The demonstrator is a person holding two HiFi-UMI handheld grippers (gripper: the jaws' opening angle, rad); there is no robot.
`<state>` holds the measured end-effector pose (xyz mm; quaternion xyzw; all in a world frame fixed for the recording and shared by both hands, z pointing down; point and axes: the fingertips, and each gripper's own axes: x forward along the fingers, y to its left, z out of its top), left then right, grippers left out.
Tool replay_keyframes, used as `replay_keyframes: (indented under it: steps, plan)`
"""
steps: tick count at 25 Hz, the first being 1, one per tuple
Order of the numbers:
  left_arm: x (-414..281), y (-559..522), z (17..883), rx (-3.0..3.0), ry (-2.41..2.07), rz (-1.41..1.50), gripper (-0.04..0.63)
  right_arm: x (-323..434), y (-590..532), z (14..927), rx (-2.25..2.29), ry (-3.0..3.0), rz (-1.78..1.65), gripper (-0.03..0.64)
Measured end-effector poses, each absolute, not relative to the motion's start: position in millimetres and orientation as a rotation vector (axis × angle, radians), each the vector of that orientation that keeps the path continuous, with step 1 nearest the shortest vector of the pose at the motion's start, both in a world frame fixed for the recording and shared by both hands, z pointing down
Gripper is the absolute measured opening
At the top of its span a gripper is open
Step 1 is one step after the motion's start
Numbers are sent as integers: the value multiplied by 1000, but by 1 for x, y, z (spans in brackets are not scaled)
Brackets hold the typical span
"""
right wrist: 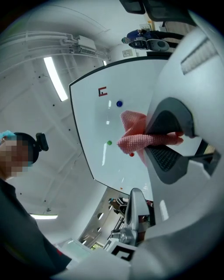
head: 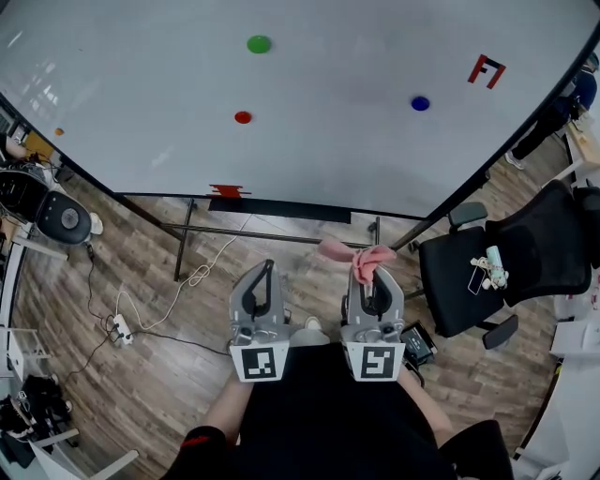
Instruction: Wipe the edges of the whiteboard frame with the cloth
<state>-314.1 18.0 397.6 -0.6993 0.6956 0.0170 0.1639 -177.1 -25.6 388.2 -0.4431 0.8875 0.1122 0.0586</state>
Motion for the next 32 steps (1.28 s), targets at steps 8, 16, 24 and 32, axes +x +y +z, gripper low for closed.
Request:
replay_keyframes:
  steps: [8,16,24,32]
  plan:
    - [-328,32,384,-1871,2072,61,-3,-187,-22,374,-1205,2720,329,51]
    - [-330,41,377,-1813,2119,67,-3,-193,-18,371,-1131,2743,327,49]
    - [-316,41,376,-1824,2093,53,-3,-181,-12,371,-1133,2734,326,48]
    - [-300,36,375,-1860,2066,73,-3,-166,-13,369,-1178,2710,320,48]
